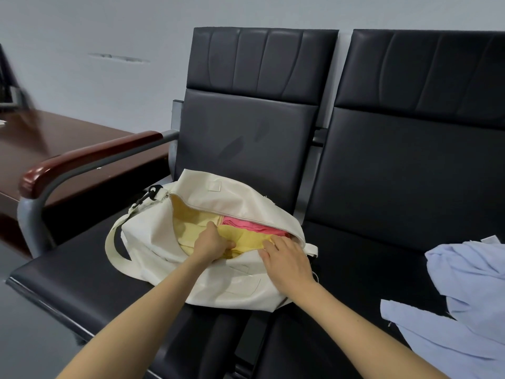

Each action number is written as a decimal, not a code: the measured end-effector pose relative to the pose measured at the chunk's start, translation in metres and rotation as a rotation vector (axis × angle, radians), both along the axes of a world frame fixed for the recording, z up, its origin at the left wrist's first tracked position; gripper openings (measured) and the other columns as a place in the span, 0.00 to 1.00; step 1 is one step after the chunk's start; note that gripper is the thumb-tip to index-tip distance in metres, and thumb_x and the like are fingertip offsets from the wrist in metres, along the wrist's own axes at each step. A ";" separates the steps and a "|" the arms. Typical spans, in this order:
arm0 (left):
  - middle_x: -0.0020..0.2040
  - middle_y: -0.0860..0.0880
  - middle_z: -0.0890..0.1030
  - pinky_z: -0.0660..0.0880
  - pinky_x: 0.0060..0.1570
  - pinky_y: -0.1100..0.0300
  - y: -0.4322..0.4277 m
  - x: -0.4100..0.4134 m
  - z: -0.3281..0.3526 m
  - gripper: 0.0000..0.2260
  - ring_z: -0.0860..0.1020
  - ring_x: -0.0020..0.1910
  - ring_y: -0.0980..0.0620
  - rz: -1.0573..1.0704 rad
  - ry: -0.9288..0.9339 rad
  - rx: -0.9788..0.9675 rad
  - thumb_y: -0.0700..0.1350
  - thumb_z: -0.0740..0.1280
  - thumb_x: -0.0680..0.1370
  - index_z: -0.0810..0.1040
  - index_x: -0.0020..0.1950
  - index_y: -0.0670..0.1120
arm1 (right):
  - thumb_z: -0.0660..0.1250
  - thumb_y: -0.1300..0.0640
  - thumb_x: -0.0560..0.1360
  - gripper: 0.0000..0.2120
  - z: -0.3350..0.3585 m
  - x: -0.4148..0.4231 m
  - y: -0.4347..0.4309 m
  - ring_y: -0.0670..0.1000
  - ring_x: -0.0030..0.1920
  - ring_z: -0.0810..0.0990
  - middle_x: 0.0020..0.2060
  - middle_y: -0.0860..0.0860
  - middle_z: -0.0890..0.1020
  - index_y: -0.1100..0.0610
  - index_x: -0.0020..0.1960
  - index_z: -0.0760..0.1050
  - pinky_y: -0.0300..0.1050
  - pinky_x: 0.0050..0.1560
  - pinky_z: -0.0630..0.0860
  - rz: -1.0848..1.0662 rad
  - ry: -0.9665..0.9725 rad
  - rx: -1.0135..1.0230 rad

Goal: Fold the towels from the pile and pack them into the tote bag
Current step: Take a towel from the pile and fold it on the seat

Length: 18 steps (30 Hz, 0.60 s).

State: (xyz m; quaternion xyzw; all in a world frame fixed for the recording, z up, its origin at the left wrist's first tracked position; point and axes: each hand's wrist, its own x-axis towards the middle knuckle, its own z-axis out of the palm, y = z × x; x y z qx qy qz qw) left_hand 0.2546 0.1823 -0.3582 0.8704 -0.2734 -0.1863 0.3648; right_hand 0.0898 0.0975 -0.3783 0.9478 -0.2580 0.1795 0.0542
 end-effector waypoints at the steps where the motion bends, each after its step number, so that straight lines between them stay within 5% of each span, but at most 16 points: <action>1: 0.56 0.39 0.77 0.71 0.49 0.50 -0.001 -0.001 -0.003 0.22 0.75 0.54 0.41 0.033 0.003 -0.045 0.44 0.74 0.72 0.65 0.58 0.39 | 0.52 0.47 0.77 0.21 0.001 0.001 -0.002 0.50 0.38 0.80 0.36 0.47 0.81 0.53 0.41 0.81 0.43 0.40 0.78 -0.003 -0.009 0.010; 4: 0.57 0.39 0.76 0.71 0.47 0.52 -0.004 -0.003 -0.005 0.25 0.75 0.55 0.40 0.066 0.017 -0.072 0.44 0.74 0.73 0.65 0.61 0.37 | 0.32 0.38 0.79 0.39 0.008 0.002 0.000 0.52 0.53 0.79 0.50 0.47 0.82 0.52 0.52 0.81 0.47 0.54 0.75 -0.005 0.119 0.045; 6: 0.59 0.39 0.76 0.71 0.46 0.54 -0.006 -0.003 -0.001 0.29 0.75 0.56 0.41 0.028 0.023 -0.019 0.45 0.74 0.72 0.63 0.65 0.37 | 0.21 0.34 0.68 0.50 0.015 0.005 -0.002 0.53 0.66 0.70 0.64 0.49 0.75 0.53 0.65 0.73 0.50 0.66 0.64 -0.023 0.259 0.156; 10: 0.65 0.41 0.68 0.69 0.57 0.53 -0.006 -0.001 0.007 0.35 0.69 0.64 0.41 -0.095 -0.364 0.160 0.48 0.75 0.72 0.60 0.71 0.40 | 0.39 0.41 0.81 0.29 0.015 0.012 -0.002 0.57 0.69 0.65 0.67 0.53 0.71 0.55 0.69 0.69 0.53 0.68 0.59 -0.079 0.364 0.176; 13: 0.61 0.47 0.73 0.69 0.56 0.56 -0.004 -0.002 0.005 0.18 0.71 0.62 0.44 -0.343 -0.643 0.102 0.45 0.67 0.76 0.73 0.65 0.45 | 0.44 0.44 0.83 0.26 0.013 0.013 -0.002 0.56 0.70 0.64 0.68 0.53 0.71 0.56 0.69 0.69 0.53 0.70 0.57 -0.100 0.342 0.190; 15: 0.63 0.49 0.73 0.68 0.58 0.56 -0.001 -0.003 0.001 0.15 0.71 0.64 0.43 -0.537 -0.520 0.226 0.47 0.58 0.81 0.75 0.65 0.44 | 0.44 0.45 0.83 0.25 0.013 0.013 -0.002 0.56 0.70 0.63 0.68 0.53 0.70 0.57 0.68 0.69 0.52 0.70 0.56 -0.103 0.337 0.194; 18: 0.79 0.49 0.53 0.53 0.72 0.54 0.001 -0.002 0.006 0.21 0.54 0.77 0.47 -0.655 -0.311 0.460 0.49 0.51 0.85 0.59 0.77 0.45 | 0.45 0.46 0.83 0.23 0.017 0.014 -0.003 0.57 0.69 0.64 0.67 0.54 0.72 0.58 0.66 0.70 0.52 0.68 0.58 -0.103 0.334 0.216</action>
